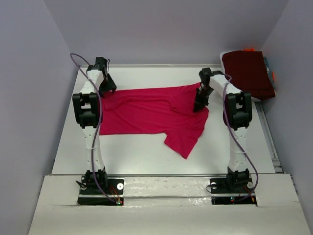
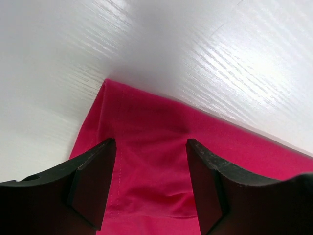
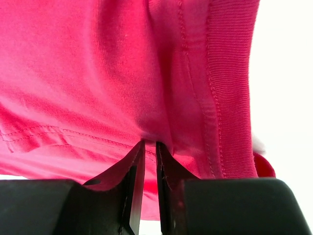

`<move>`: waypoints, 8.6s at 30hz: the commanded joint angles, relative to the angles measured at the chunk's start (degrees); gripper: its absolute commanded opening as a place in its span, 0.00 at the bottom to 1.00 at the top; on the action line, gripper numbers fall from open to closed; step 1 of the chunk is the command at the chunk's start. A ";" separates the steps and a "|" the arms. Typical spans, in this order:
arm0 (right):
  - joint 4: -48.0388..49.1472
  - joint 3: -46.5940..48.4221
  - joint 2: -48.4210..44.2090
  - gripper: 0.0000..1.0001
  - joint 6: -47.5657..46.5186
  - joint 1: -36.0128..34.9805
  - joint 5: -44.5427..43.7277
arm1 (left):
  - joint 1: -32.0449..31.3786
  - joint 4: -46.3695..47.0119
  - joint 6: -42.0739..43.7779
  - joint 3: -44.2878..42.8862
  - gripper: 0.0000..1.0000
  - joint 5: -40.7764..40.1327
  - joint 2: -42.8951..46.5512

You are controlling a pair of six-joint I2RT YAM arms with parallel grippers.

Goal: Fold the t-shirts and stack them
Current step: Fold the flattened tshirt in 1/3 of the way, then grap the side of the flattened tshirt closest away from the robot with both arms

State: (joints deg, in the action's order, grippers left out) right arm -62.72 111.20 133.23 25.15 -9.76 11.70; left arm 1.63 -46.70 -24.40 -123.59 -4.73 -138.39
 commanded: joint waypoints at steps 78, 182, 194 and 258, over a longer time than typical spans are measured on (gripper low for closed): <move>3.66 -4.32 -0.25 0.21 -1.68 0.62 -0.63 | 3.12 16.90 -1.35 43.79 0.33 6.14 29.23; 4.71 -7.49 -0.69 0.21 -1.86 0.62 -0.72 | 4.70 19.19 0.94 41.41 0.06 7.46 27.91; 4.18 -6.70 0.01 0.21 -1.59 0.62 -0.81 | 4.70 16.03 0.85 38.78 0.06 2.01 29.23; 1.64 20.99 6.34 0.23 4.91 0.62 -3.10 | -1.54 7.15 1.55 8.19 0.68 11.06 9.28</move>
State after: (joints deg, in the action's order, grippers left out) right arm -58.89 128.42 137.45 28.49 -9.39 8.05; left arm 1.58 -34.59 -24.23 -112.12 3.38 -127.46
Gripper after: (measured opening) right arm 0.232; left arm 0.690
